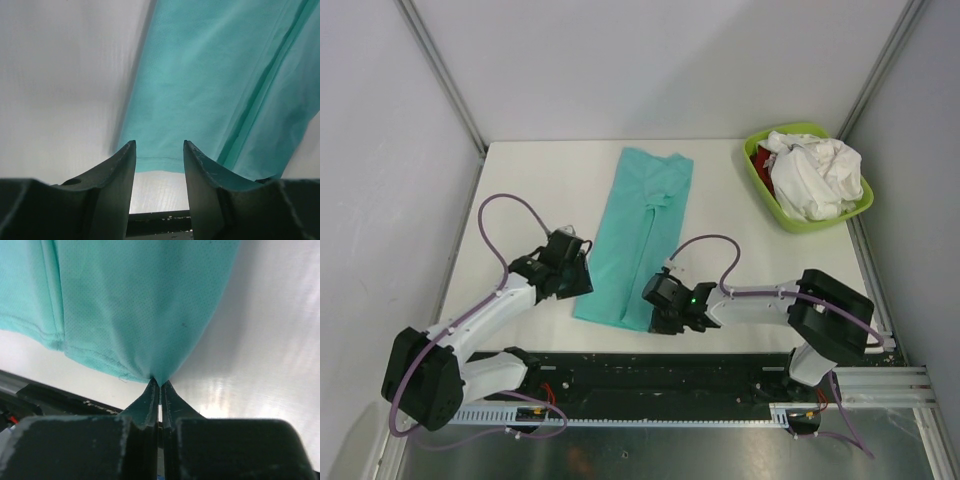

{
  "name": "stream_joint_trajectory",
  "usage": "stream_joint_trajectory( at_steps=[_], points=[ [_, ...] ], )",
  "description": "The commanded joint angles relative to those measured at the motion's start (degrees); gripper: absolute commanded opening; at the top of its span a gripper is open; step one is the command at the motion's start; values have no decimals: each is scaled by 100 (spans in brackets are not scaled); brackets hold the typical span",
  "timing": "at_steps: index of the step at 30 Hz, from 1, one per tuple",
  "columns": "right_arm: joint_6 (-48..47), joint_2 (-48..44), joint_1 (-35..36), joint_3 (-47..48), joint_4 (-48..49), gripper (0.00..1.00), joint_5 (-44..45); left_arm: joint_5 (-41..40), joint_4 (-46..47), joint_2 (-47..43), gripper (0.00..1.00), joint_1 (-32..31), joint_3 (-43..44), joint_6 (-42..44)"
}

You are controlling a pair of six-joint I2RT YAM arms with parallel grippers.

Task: Fold and stack the t-shirts
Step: Rotate the tshirt 90 degrees

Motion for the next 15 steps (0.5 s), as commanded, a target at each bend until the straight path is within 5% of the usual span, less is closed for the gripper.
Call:
stream_joint_trajectory(
  at_steps=[1, 15],
  points=[
    [-269, -369, -212, -231, -1109, 1, 682, 294, 158, 46, 48, -79, 108, 197],
    [-768, -1189, -710, -823, -844, 7, 49, 463, 226, 145, 48, -779, -261, -262]
  ],
)
